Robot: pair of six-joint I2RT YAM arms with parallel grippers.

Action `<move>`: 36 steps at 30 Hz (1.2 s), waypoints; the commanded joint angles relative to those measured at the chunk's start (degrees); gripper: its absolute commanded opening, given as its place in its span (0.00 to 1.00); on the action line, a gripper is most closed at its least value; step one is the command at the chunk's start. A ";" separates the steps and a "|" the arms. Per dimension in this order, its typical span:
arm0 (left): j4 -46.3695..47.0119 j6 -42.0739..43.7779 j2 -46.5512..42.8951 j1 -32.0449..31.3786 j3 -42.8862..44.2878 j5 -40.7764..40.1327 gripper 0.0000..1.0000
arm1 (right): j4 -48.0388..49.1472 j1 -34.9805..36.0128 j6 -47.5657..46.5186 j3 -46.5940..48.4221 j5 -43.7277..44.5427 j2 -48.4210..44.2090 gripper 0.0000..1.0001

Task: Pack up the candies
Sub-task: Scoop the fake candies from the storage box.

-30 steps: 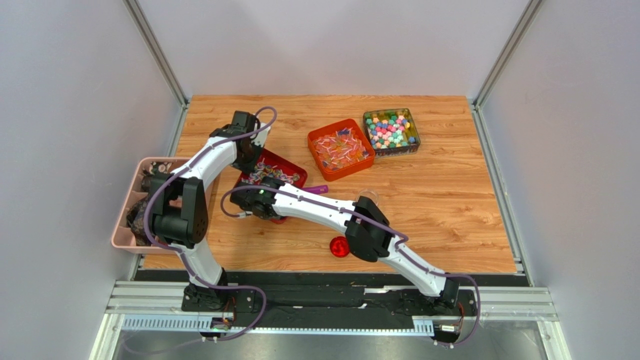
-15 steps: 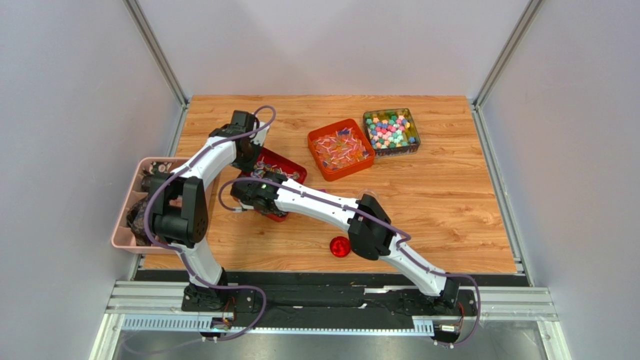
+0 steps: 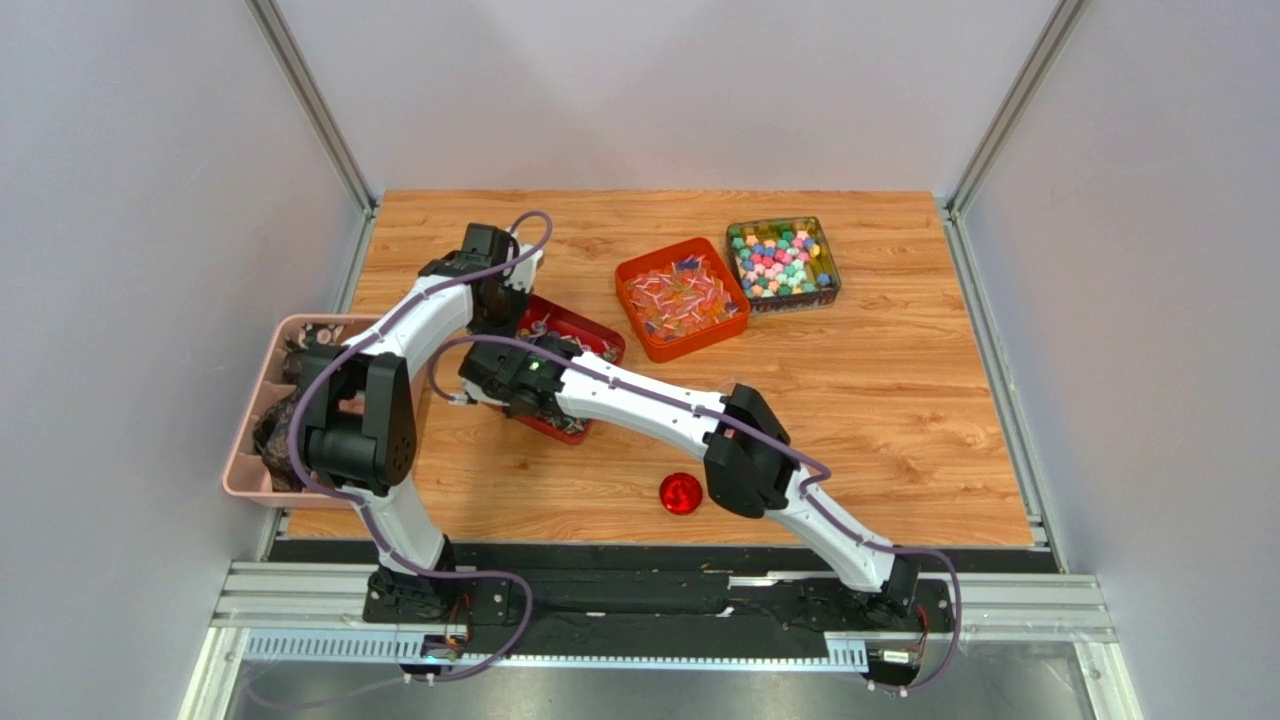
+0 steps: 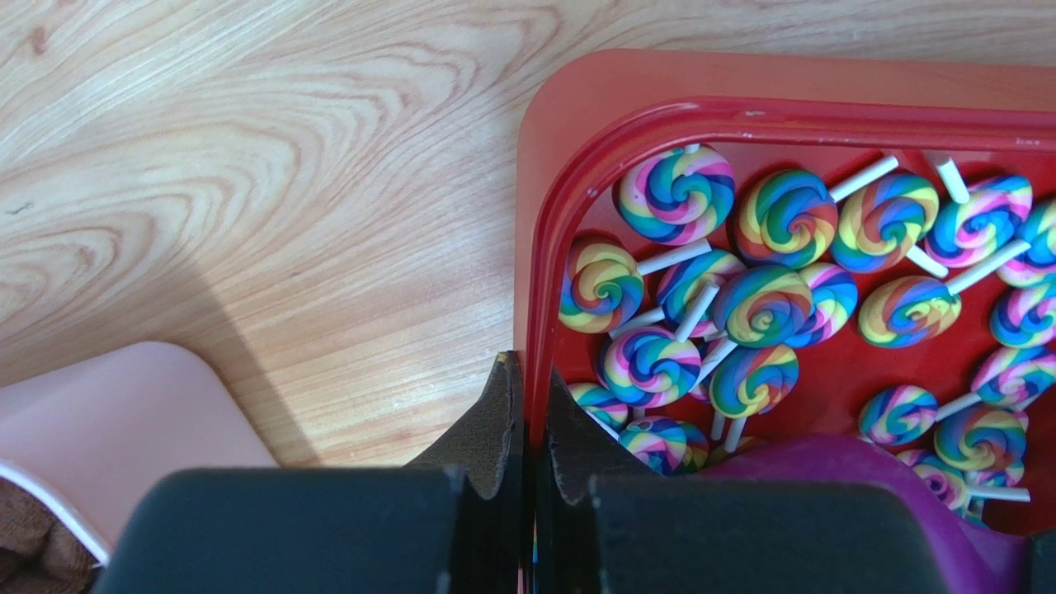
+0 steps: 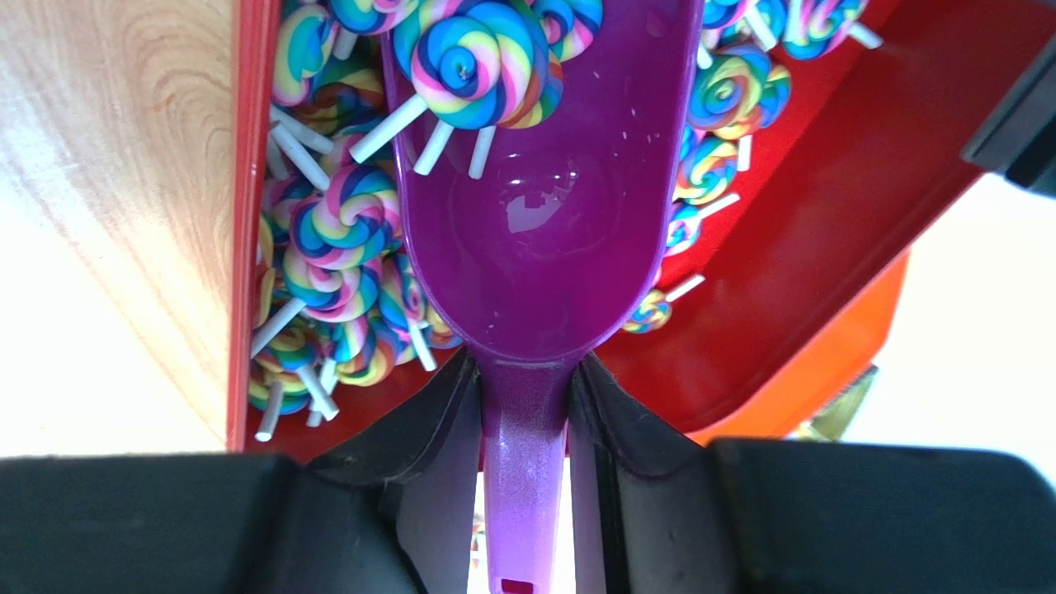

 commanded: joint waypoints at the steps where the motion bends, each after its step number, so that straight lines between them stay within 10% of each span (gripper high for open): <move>1: 2.34 -6.15 -2.16 -1.19 1.35 12.43 0.00 | 8.83 -0.98 4.91 -1.23 -10.49 -3.24 0.00; 36: 2.08 -5.27 -2.25 2.50 1.79 16.21 0.00 | 32.12 -13.02 11.42 -34.97 -24.21 -23.81 0.00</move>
